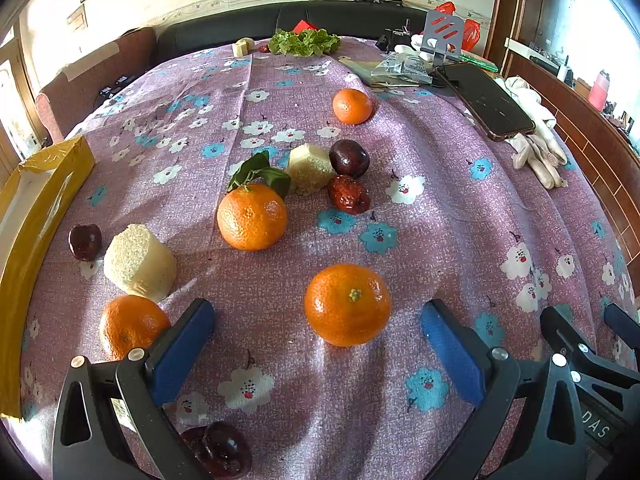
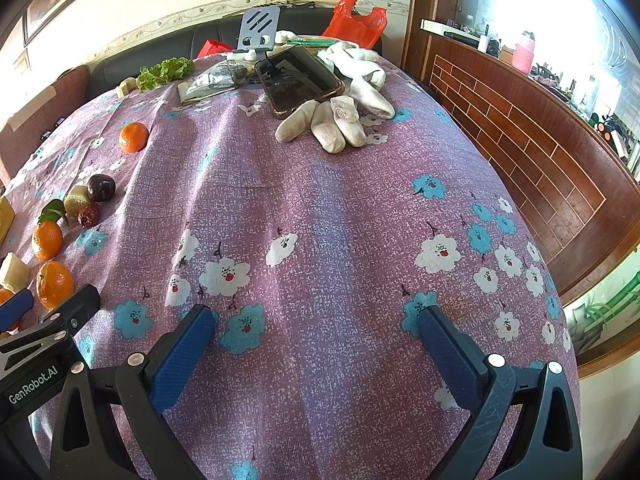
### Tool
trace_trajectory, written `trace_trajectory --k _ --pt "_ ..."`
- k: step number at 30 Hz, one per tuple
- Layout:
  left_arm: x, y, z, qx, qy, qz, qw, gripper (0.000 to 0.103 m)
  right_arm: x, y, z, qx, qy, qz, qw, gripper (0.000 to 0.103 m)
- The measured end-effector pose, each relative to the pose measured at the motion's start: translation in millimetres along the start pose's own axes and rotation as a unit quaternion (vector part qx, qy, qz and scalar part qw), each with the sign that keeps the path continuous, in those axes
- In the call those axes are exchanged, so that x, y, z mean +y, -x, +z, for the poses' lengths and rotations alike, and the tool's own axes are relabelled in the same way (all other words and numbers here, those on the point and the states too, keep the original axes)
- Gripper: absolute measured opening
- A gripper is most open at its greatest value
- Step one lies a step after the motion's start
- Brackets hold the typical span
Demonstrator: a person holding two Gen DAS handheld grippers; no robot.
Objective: Organize fruits
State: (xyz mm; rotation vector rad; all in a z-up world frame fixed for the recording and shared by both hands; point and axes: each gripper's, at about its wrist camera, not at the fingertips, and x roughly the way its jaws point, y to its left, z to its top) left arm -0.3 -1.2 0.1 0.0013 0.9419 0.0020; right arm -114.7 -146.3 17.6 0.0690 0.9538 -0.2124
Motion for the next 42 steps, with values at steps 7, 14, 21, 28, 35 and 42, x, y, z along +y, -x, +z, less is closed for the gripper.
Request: trace_trajectory --k 7,14,21,28,35,42 --pt "0.2 0.0 0.0 0.000 0.000 0.000 1.0000 0.103 0.0 0.0 0.0 0.000 0.000 0.000 1.000 0.103" --pt "0.2 0.0 0.0 0.000 0.000 0.000 1.0000 0.103 0.0 0.0 0.0 0.000 0.000 0.000 1.000 0.103" --pt "0.1 0.0 0.0 0.000 0.000 0.000 1.0000 0.103 0.1 0.0 0.0 0.000 0.000 0.000 1.000 0.103" --pt "0.2 0.0 0.0 0.000 0.000 0.000 1.0000 0.103 -0.1 0.0 0.0 0.000 0.000 0.000 1.000 0.103" --pt "0.0 0.1 -0.1 0.001 0.000 -0.001 1.0000 0.103 0.1 0.2 0.3 0.000 0.000 0.000 1.000 0.103" --pt "0.3 -1.4 0.8 0.006 -0.005 -0.002 1.0000 0.103 0.0 0.4 0.7 0.000 0.000 0.000 1.000 0.103"
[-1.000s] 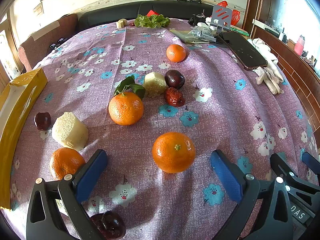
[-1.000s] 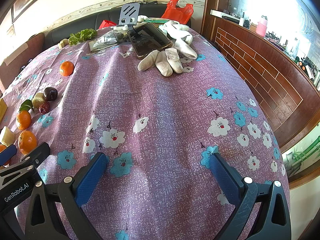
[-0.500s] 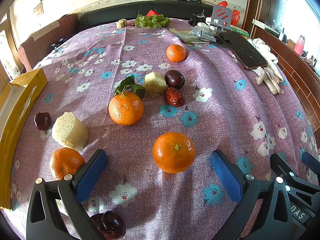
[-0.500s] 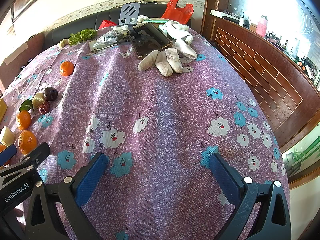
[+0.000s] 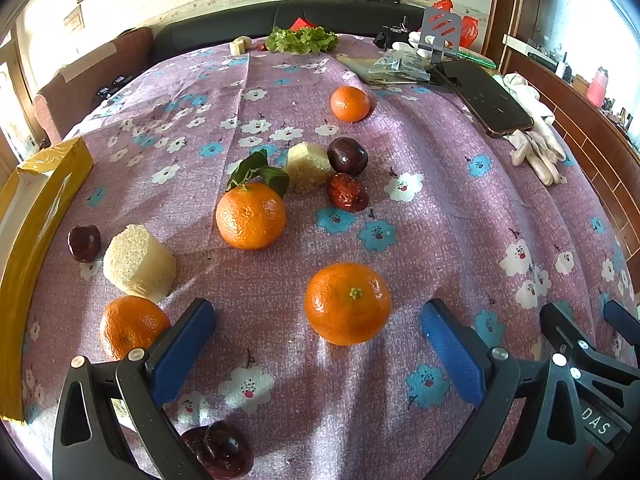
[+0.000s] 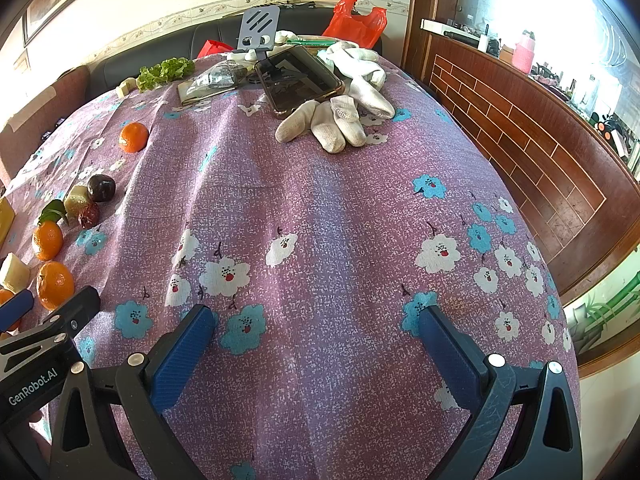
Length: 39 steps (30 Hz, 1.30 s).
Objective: Organize fruits
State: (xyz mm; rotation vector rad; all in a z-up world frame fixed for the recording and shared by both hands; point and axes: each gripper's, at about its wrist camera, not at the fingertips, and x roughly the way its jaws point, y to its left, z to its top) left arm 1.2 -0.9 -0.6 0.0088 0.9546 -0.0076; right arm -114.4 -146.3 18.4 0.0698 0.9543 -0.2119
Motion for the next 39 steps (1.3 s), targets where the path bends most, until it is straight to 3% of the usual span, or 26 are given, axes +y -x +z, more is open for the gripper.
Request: trace_trajectory --k 9,16,19,23,25,29,32,36,39 --pt "1 2 -1 0.002 -0.003 -0.003 1.0000 0.103 0 0 0 0.000 0.000 0.000 1.000 0.103" --pt "2 4 -1 0.045 -0.031 -0.021 0.9983 0.103 0 1 1 0.002 0.004 0.003 1.000 0.103" --pt "1 6 -5 0.045 -0.039 -0.027 0.9979 0.103 0 2 0 0.007 0.010 0.008 1.000 0.103" --pt "1 10 -9 0.062 -0.059 -0.041 0.9955 0.103 -3 2 4 0.027 0.011 0.024 0.999 0.103" --pt "5 17 -11 0.065 -0.052 -0.066 0.9943 0.103 -2 0 2 0.032 0.008 0.033 0.999 0.103" --pt "21 54 -16 0.015 -0.036 -0.107 0.9935 0.103 -1 0 1 0.035 0.009 0.034 0.999 0.103" --pt "48 98 -16 -0.067 -0.030 -0.119 0.9901 0.103 -1 0 0 0.034 0.008 0.033 0.999 0.103" --pt "95 146 -14 -0.155 -0.015 -0.067 0.9855 0.103 0 1 1 0.034 0.008 0.028 0.999 0.103" --pt "136 181 -16 -0.224 0.007 -0.017 0.9744 0.103 4 6 2 0.036 0.013 0.013 0.999 0.101"
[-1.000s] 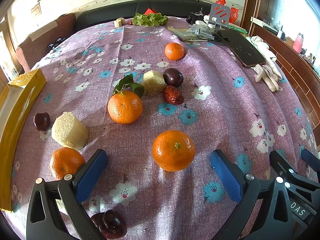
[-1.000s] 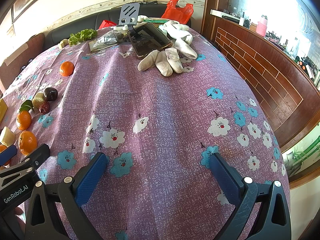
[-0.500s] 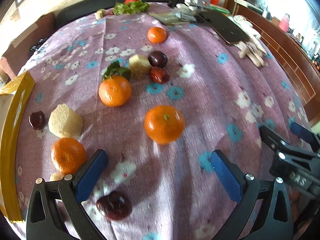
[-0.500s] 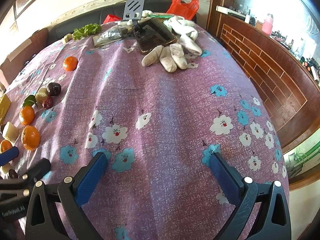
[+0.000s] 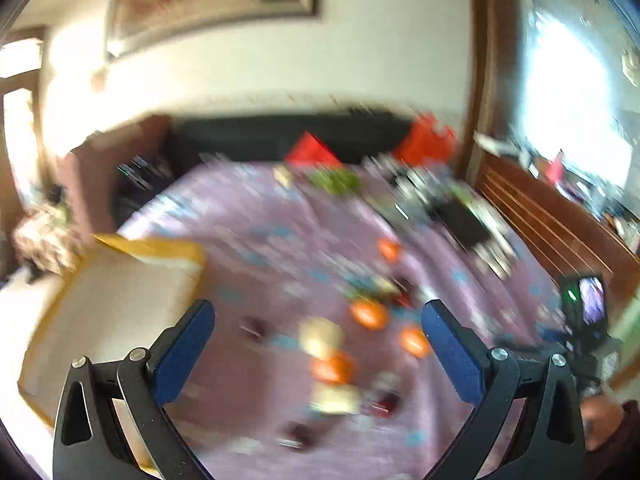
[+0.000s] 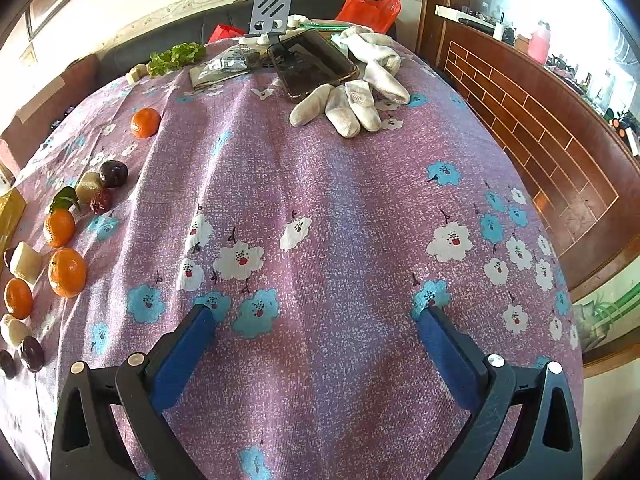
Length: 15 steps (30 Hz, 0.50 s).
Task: Organize fruits
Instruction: 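Grasp the dark red plum with the left tool while the right tool grasps another plum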
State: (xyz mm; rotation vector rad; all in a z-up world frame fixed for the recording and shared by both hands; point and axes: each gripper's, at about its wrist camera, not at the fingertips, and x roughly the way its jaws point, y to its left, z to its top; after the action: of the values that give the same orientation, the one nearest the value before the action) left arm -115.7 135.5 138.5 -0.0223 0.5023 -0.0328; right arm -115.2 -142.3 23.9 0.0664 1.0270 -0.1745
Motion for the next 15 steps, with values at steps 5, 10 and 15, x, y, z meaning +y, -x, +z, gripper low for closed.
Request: trace_trajectory --k 5,10,15 --pt "61 30 14 -0.039 0.037 0.040 0.9977 0.103 21 55 -1 -0.092 0.009 0.035 0.995 0.091" --pt "95 15 4 0.008 0.077 0.031 0.9965 0.103 74 85 -12 -0.115 0.070 0.123 0.983 0.095" --pt "98 -4 -29 0.061 0.069 0.013 0.9956 0.101 128 84 -31 -0.097 0.148 0.173 0.969 0.076"
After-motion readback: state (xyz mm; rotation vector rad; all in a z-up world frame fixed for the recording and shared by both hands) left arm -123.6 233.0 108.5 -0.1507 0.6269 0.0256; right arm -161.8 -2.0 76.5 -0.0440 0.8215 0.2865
